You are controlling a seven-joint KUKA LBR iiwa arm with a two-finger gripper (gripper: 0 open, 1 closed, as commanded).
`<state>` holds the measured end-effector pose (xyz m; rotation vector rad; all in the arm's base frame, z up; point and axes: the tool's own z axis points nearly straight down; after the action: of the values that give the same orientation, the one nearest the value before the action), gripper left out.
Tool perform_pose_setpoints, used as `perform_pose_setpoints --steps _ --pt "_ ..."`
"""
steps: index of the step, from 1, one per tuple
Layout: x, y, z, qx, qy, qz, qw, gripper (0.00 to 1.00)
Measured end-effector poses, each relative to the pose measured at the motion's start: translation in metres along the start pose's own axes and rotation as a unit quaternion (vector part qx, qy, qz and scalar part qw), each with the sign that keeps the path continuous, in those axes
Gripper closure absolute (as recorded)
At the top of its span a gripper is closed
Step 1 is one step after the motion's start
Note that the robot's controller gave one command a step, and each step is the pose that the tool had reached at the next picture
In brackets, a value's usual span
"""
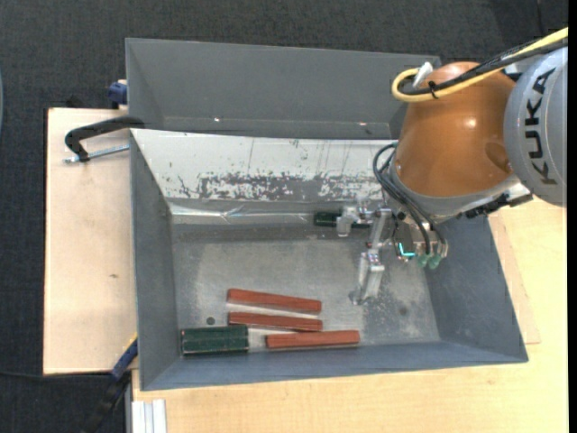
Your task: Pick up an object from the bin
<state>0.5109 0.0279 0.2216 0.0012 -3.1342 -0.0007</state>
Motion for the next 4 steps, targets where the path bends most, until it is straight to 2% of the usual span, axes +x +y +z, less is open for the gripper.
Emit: perform_pose_setpoints --steps 1,2,3,4 --pt "-0.001 0.0 -0.004 0.0 -0.0036 0.0 1.0 0.0" --pt "-0.005 0.016 0.036 0.0 -0.0076 -0.021 0.9997 0.0" --pt "-0.024 0.026 0.104 0.0 -0.0066 -0.054 0.9985 0.0" --pt "0.012 0.07 0.146 0.0 -0.0053 -0.183 0.9831 1.0"
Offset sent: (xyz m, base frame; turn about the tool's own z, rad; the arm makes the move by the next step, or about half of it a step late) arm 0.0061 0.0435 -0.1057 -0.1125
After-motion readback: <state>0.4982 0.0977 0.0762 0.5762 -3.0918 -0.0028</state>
